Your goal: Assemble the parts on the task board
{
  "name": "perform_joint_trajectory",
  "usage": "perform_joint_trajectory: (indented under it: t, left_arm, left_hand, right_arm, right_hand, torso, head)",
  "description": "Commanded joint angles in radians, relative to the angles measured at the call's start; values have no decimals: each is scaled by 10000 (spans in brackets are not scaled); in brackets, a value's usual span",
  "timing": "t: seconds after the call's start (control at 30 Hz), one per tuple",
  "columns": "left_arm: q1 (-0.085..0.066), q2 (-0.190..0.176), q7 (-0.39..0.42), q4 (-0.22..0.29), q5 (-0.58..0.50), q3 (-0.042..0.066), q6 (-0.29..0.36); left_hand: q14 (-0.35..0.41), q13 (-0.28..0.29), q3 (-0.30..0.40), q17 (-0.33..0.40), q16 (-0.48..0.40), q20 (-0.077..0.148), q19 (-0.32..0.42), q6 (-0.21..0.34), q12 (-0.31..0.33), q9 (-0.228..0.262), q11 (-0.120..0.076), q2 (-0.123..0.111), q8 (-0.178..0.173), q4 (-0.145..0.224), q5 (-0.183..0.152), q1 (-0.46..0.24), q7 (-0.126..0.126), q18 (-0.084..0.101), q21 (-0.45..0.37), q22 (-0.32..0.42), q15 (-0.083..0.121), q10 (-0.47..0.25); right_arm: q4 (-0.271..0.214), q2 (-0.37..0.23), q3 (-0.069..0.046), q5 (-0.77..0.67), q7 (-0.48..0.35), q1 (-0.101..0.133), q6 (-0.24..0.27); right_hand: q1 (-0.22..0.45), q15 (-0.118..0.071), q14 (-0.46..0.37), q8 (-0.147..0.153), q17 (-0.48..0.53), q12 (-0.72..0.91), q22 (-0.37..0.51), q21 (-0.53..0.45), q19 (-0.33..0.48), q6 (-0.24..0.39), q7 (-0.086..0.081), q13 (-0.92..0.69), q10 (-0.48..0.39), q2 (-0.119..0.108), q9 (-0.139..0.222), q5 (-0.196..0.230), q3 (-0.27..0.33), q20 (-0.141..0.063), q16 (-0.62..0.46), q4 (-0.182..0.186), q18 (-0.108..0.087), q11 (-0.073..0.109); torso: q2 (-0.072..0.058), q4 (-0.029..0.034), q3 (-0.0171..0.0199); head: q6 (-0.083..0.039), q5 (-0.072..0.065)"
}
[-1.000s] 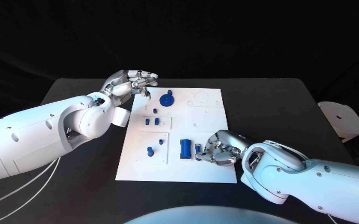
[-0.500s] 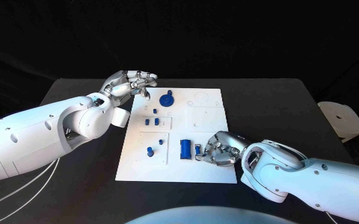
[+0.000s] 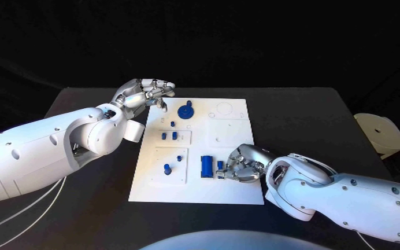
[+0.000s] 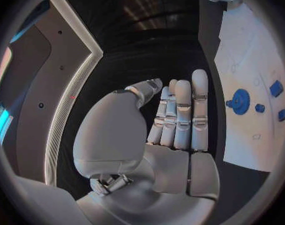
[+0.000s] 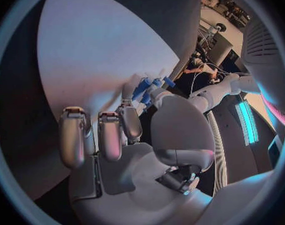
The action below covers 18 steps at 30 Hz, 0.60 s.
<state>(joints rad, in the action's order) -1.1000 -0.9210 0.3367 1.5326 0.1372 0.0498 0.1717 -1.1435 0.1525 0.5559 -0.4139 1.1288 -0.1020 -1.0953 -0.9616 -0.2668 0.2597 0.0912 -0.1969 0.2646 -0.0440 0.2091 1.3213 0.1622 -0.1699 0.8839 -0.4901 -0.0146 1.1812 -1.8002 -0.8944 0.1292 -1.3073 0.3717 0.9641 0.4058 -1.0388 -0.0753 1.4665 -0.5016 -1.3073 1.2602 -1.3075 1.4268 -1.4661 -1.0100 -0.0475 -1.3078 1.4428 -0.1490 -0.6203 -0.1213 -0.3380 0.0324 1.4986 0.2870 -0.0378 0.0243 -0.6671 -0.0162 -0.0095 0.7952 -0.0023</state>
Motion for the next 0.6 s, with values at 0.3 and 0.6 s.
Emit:
perform_joint_trajectory:
  t: [0.3,0.6]
  left_arm:
    - [-3,23,43,14,21,6,-162]
    - [-3,10,45,19,23,6,-159]
  left_hand:
    - [75,13,-32,-16,50,-63,16,39,67,14,-14,58,-36,-45,8,-71,55,-142,-61,12,-14,-51]
    - [75,13,-32,-16,50,-63,16,39,67,14,-14,58,-36,-45,8,-71,55,-142,-61,12,-14,-51]
  right_arm:
    - [342,234,26,-237,-69,-30,-323]
    - [550,247,26,-826,-159,-31,-446]
  right_hand:
    - [-341,-96,709,77,-866,82,-2236,55,-479,-1,2,-354,73,35,24,-6,99,-56,53,-59,81,5]
    - [-1348,-110,718,105,-928,141,-2249,91,-495,-20,26,-424,101,23,51,648,186,-65,73,-379,89,25]
  torso:
    - [4,16,-12]
    - [3,18,-13]
  head:
    - [21,-15]
    - [25,-10]
